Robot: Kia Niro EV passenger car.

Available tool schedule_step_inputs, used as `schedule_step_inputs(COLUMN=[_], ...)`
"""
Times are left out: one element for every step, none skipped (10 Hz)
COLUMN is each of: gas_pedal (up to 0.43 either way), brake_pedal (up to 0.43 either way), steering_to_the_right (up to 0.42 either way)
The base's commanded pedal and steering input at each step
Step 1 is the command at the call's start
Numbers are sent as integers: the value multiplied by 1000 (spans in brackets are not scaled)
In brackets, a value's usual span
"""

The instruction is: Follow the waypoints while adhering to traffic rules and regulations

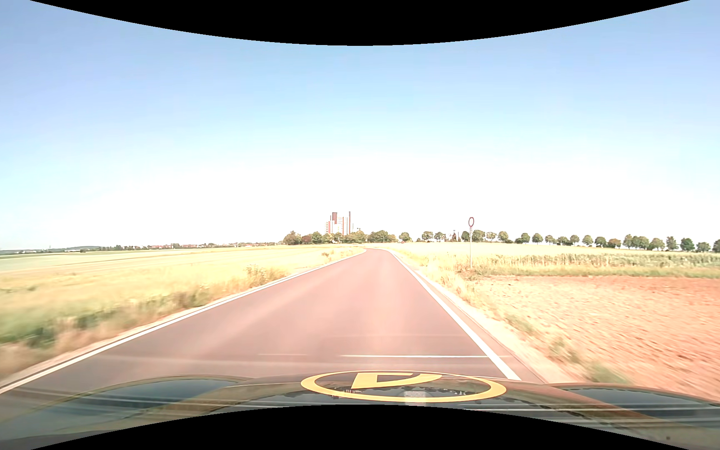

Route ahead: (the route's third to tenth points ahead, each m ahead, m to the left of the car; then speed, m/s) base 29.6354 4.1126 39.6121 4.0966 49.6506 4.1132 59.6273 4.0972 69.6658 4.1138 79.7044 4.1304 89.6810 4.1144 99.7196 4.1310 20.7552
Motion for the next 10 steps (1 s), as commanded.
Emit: schedule_step_inputs(gas_pedal=[177,189,209,228,228,228,240,240,240,240], brake_pedal=[0,0,0,0,0,0,0,0,0,0], steering_to_the_right=[0,0,0,0,0,0,0,0,0,0])
